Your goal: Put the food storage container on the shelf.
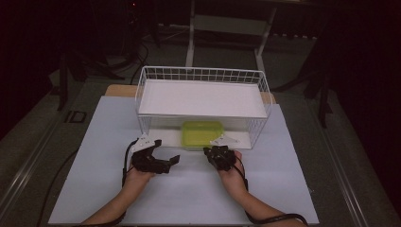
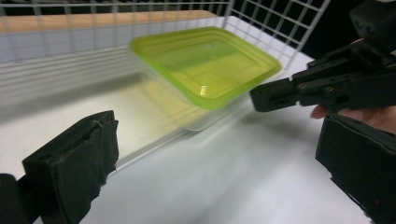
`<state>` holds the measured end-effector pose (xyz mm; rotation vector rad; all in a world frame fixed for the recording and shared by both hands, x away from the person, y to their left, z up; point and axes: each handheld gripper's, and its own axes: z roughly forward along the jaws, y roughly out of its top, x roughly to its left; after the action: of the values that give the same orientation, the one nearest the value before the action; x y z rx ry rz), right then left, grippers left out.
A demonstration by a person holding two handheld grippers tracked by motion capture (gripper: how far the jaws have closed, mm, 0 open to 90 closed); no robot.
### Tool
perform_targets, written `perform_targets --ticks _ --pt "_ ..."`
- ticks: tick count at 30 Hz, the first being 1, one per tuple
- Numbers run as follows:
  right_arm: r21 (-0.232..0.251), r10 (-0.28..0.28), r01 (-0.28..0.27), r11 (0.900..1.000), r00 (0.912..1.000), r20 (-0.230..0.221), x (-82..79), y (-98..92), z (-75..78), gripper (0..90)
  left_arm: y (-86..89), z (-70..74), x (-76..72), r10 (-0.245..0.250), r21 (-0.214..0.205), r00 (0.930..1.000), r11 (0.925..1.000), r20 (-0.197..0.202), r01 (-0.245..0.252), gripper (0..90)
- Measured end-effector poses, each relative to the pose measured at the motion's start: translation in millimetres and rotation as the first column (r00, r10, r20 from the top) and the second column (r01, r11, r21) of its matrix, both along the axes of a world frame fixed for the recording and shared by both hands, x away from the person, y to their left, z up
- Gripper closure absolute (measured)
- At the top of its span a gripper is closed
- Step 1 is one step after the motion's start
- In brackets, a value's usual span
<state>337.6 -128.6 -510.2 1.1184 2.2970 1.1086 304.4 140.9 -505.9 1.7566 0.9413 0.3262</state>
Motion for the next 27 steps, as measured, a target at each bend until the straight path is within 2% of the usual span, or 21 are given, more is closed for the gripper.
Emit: perform_targets --ticks 2,6,10,13,18,22,27 --pt "-0.001 -0.007 0.007 1.0 1.0 0.004 3.9 1.7 -0.6 89.9 -0.5 -0.9 -1.5 0.007 0.005 0.9998 1.0 0.02 -0.007 0.0" --pt "0.013 -0.025 0.025 0.9996 0.9997 0.005 11.0 3.0 -1.7 89.8 -1.1 -1.7 -2.2 0.011 0.0 0.9994 0.9999 0.034 -0.011 0.0" --pt "0.006 -0.033 0.033 0.9994 0.9993 0.019 17.5 5.1 -2.5 89.8 0.1 -3.9 -0.8 0.017 0.008 0.9994 0.9998 0.03 -0.018 0.0" --pt "0.004 -0.051 0.051 0.9987 0.9984 0.024 24.6 6.5 -3.0 89.8 1.9 -5.2 -0.9 0.024 -0.005 0.9993 0.9997 0.027 -0.023 0.0" --pt "0.021 -0.09 0.089 0.9958 0.9957 0.023 36.2 4.9 -4.3 89.9 2.4 -5.3 -0.6 0.013 -0.014 0.9995 0.9998 0.028 -0.013 0.0" --pt "0.031 -0.101 0.101 0.9944 0.9948 0.008 42.8 6.5 -4.9 89.8 1.1 -6.8 -0.2 0.0 0.002 0.9995 1.0 0.031 0.0 0.0" --pt "0.015 -0.102 0.101 0.9948 0.9941 0.038 49.7 10.2 -3.7 89.8 0.9 -7.7 -0.5 -0.006 0.002 0.9996 1.0 0.026 0.006 0.0"
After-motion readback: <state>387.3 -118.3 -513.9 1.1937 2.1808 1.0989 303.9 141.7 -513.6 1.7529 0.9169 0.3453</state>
